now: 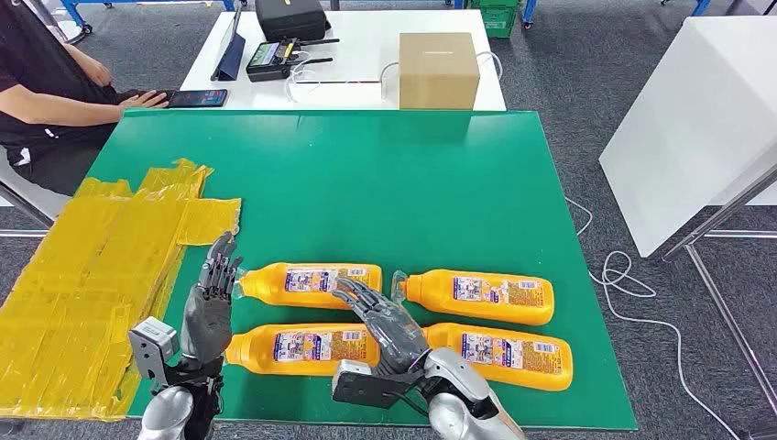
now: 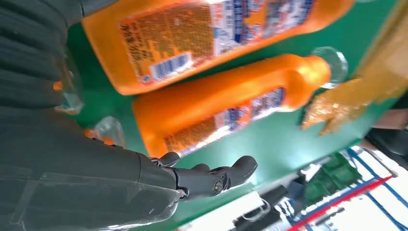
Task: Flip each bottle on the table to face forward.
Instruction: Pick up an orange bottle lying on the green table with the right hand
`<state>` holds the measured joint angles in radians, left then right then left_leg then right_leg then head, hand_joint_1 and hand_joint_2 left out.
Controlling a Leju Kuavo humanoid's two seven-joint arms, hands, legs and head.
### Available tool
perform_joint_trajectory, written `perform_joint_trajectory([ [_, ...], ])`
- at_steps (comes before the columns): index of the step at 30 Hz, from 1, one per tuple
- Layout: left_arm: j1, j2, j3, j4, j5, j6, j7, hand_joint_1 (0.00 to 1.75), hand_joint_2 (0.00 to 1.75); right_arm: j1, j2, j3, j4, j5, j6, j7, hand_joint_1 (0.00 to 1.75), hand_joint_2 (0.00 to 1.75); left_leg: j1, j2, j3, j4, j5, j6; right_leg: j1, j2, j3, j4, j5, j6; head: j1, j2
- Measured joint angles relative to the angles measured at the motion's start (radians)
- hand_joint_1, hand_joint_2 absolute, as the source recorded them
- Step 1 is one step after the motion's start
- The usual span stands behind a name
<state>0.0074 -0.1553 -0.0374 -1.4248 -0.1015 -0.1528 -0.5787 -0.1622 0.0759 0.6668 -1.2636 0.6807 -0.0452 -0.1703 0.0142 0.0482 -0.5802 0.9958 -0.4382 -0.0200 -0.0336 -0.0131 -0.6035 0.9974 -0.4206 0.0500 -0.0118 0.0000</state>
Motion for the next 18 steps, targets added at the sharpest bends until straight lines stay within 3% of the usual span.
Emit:
perform_joint_trajectory([
  [10, 0.012, 0.000, 0.014, -0.004, 0.000, 0.006, -0.004, 0.00, 0.00, 0.038, 0.011, 0.005, -0.190, -0.069, -0.112, -0.096, 0.00, 1.75, 0.000, 0.000, 0.000, 0.000, 0.000, 0.000, 0.000, 0.000, 0.000, 0.000, 0.000, 0.000, 0.000, 0.000],
  [18, 0.008, -0.002, 0.023, -0.004, -0.008, 0.003, -0.004, 0.00, 0.00, 0.033, 0.014, 0.011, -0.221, -0.075, -0.049, -0.061, 0.00, 1.75, 0.000, 0.000, 0.000, 0.000, 0.000, 0.000, 0.000, 0.000, 0.000, 0.000, 0.000, 0.000, 0.000, 0.000],
])
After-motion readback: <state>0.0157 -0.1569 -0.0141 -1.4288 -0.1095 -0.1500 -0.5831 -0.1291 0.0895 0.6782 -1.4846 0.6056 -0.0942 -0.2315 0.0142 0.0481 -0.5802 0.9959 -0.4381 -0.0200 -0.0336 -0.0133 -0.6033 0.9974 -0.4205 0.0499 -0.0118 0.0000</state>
